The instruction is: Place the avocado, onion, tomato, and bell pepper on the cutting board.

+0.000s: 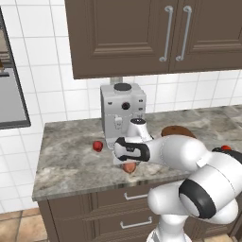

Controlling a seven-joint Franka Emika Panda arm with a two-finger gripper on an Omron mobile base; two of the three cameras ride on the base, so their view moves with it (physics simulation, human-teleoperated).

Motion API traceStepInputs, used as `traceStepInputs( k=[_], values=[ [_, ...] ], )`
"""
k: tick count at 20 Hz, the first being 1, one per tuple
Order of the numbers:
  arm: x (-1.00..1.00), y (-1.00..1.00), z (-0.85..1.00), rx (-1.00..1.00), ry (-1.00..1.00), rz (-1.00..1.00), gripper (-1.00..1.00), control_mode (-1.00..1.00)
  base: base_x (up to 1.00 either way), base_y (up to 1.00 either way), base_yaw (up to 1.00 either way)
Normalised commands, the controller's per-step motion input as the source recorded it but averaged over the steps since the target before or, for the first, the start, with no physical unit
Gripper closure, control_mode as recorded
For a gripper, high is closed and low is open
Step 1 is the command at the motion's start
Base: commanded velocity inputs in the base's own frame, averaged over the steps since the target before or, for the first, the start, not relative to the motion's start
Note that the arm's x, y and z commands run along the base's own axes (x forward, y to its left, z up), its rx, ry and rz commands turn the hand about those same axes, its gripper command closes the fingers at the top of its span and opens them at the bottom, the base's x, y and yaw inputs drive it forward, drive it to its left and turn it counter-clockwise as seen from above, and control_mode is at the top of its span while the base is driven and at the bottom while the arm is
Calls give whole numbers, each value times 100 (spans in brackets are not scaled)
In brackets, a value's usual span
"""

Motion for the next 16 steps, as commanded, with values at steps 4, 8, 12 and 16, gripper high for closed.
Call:
traceStepInputs(
  k=[4,8,12,16],
  values=[
    [0,0,0,0,0,0,100,-100,0,0,0],
    [-5,-7,15,0,-1,0,100,-100,0,0,0],
    [-36,-42,57,1,-5,0,100,-100,0,0,0],
    [-13,-70,54,0,-1,0,100,-100,0,0,0]
  ],
)
